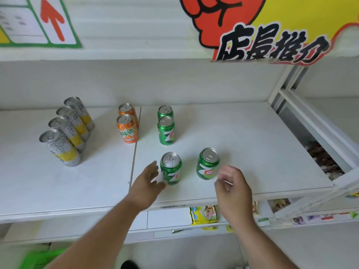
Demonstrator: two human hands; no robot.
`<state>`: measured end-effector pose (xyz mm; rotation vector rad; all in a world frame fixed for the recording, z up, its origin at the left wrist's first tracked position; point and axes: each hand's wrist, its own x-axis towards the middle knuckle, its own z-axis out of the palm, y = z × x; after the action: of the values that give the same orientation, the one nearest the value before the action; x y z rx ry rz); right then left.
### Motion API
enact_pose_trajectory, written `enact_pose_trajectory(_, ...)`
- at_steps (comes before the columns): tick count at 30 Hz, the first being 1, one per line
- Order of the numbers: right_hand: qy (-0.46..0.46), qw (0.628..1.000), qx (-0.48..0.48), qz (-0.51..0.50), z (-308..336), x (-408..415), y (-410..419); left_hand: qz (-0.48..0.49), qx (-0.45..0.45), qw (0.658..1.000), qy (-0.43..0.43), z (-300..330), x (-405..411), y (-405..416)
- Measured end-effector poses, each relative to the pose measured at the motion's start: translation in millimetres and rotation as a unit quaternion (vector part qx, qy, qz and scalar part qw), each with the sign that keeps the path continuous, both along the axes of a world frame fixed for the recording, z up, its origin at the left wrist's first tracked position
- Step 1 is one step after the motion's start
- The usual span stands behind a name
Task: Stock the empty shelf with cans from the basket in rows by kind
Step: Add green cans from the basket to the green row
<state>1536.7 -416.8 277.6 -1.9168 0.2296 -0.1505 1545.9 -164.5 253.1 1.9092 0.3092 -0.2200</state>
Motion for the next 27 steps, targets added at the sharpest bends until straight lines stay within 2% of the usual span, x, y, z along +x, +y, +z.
enact_pose_trajectory(2,0.016,0.997,0.034,0.071,3.6,-24.1,25.3,0.085,0.002,0.996,-0.016,-2.8,-13.7,-9.1)
enact_pose_trajectory(5,0.084,0.984,0.047,0.150,-7.7,-17.5,57.4,0.145,-0.013,0.989,-0.038,-4.9,-26.6,-22.5)
enact_pose_trajectory(10,0.146,0.973,0.054,0.168,-21.0,6.5,73.5,0.122,-0.043,0.990,-0.052,-2.1,-30.6,-35.9)
enact_pose_trajectory(18,0.122,0.972,0.083,0.181,-33.1,30.1,82.2,0.087,-0.074,0.993,-0.015,3.9,-19.6,-31.6)
enact_pose_trajectory(27,0.117,0.978,0.080,0.154,-25.9,85.3,106.3,0.060,-0.033,0.998,-0.005,18.9,43.2,-19.6)
